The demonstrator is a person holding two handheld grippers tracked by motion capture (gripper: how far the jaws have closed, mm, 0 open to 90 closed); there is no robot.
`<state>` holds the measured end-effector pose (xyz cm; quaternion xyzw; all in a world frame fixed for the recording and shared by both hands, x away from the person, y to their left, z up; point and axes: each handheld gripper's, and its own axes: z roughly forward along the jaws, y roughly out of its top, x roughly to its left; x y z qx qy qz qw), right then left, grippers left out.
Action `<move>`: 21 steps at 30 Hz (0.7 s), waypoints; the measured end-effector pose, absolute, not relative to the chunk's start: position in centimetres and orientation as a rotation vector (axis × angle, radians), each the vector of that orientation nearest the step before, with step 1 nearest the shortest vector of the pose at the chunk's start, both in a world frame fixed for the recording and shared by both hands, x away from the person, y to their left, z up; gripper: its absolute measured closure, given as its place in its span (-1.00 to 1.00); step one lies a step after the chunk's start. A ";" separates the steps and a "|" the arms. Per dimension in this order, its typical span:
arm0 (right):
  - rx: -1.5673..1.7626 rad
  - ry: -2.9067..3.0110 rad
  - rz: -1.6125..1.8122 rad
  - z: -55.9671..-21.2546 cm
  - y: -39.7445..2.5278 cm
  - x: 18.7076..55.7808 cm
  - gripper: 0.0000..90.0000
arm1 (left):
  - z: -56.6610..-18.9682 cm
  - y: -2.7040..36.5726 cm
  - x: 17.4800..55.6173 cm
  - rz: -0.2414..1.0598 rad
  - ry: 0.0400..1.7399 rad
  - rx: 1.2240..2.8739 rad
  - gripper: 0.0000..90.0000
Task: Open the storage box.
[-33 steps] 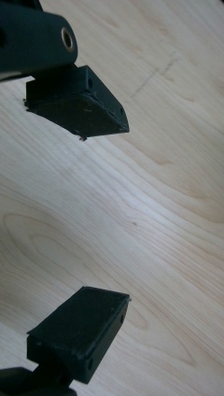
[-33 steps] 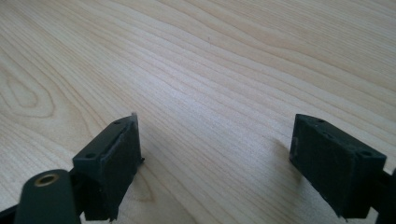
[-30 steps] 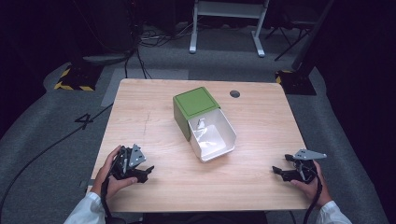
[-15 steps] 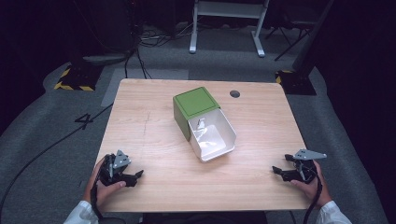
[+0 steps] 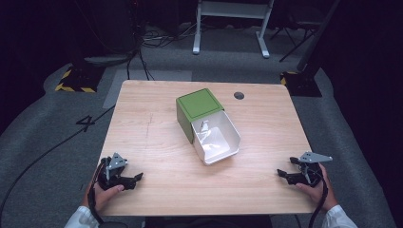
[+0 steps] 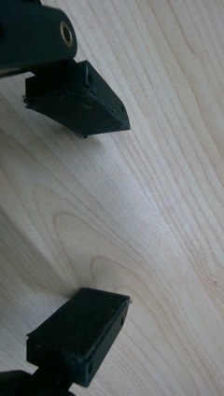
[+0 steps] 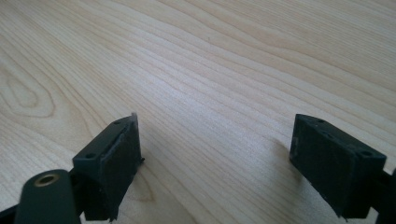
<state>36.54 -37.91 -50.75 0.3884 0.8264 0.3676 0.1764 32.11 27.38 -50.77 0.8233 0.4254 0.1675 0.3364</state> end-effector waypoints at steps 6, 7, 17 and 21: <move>1.101 2.339 1.041 -50.7 -37.9 36.5 -0.64 | -50.8 27.4 32.1 0.436 1.111 2.146 -0.66; 1.101 2.339 1.041 -50.7 -37.9 36.5 -0.64 | -50.8 27.4 32.1 0.437 1.110 2.148 -0.66; 1.101 2.339 1.042 -50.8 -37.9 36.5 -0.64 | -50.8 27.4 32.3 0.437 1.112 2.148 -0.67; 1.101 2.339 1.041 -50.7 -37.9 36.5 -0.64 | -50.8 27.4 32.3 0.438 1.113 2.145 -0.67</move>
